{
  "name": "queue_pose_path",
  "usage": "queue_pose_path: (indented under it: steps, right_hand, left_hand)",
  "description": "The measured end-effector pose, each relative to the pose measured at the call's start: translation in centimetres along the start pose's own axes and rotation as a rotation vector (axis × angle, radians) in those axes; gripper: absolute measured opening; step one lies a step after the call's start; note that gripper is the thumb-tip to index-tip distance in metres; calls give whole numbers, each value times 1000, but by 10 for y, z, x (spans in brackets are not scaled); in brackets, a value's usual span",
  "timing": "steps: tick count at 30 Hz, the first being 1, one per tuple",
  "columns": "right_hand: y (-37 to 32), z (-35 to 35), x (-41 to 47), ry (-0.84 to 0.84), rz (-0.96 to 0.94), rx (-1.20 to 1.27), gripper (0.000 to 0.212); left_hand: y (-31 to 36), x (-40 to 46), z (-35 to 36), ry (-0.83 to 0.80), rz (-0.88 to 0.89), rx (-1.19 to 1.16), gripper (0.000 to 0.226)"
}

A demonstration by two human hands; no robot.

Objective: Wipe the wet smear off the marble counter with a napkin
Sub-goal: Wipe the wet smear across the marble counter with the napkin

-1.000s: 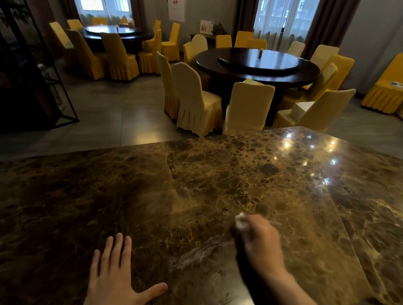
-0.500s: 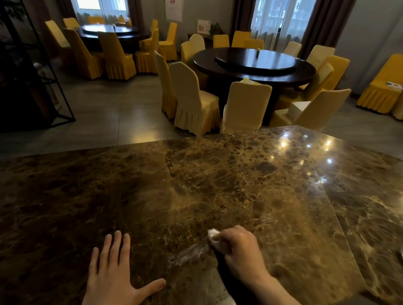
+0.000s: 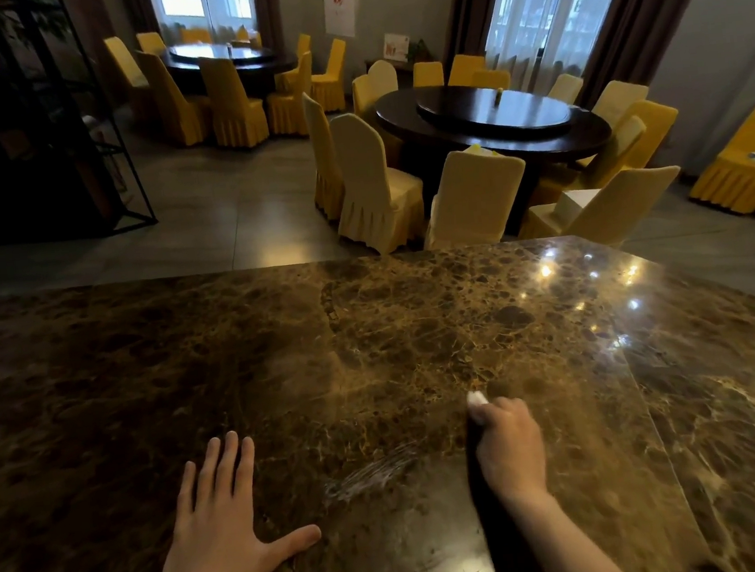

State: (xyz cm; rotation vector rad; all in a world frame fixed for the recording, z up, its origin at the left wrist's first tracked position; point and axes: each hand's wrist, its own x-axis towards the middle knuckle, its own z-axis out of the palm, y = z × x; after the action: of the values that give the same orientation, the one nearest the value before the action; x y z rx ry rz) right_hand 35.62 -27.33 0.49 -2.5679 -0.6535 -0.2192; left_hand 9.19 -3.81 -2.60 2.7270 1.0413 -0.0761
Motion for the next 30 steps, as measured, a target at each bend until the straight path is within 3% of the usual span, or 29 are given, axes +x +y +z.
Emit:
queue_pose_path:
  steps: [3,5,9,12,16,22,25,27,30]
  right_hand:
    - [-42,11,-21,-107,-197,141,15]
    - [-52,6,-27,-192,-227,242,14]
    - [-12,-21,13,32,28,185,11]
    - [21,-37,28,-16,193,-19,21]
    - [-4,-14,1,-80,58,-76,15]
    - [-76,15,-36,-237,-215,139,18]
    - [-68,5,-20,-145,-83,209,15]
    - [-49,-2,-5,-43,49,113,19]
    - [-46,0,-14,-94,43,-57,19]
  left_hand:
    - [0,-1,0,-2,0,-5,149]
    - [-1,-1,0,-3,0,-4,148]
    - [0,-2,0,7,3,-11,147]
    - [-1,-1,0,1,6,-10,147]
    - [-1,-2,0,-2,-1,-14,147]
    - [0,0,-2,-38,-1,10,148]
    - [0,-1,-1,-42,-2,30,148]
    - [0,-2,-1,-52,8,29,148]
    - [1,-1,0,-40,7,4,149]
